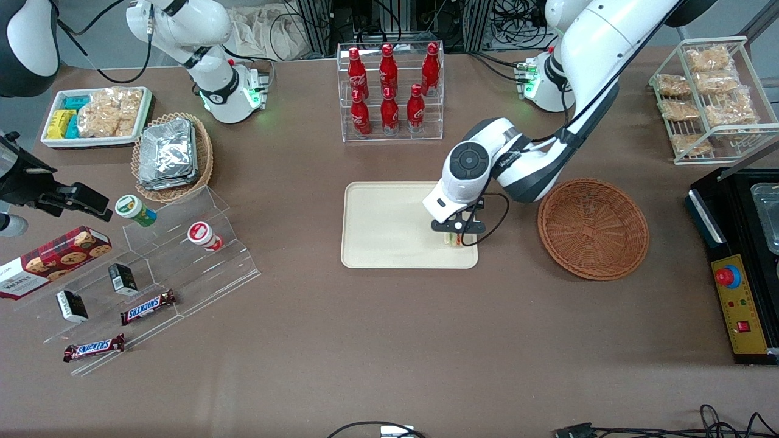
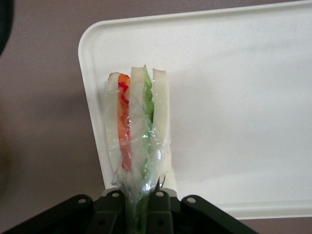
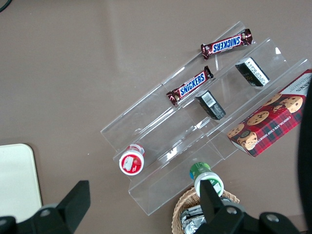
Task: Place sandwich from basket to tray
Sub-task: 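Lower the sandwich onto the tray and open the left gripper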
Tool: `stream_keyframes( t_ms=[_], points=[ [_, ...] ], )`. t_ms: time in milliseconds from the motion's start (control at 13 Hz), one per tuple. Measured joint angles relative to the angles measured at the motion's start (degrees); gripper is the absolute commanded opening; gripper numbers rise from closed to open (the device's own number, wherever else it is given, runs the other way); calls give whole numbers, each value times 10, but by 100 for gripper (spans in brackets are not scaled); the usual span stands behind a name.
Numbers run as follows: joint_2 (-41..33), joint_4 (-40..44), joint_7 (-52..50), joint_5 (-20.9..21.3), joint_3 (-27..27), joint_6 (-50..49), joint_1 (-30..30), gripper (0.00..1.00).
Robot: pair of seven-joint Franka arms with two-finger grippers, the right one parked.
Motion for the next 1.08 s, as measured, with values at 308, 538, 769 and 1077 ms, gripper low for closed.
stream_keyframes(
  t_ms=[308,538,769,1077],
  points=[
    [24,-7,-17,36,2,15,0,0],
    [33,-7,-18,41,3,19,0,28],
    [34,-7,-22,41,3,19,1,100],
    [34,-7,-34,41,3,19,4,100]
  ],
)
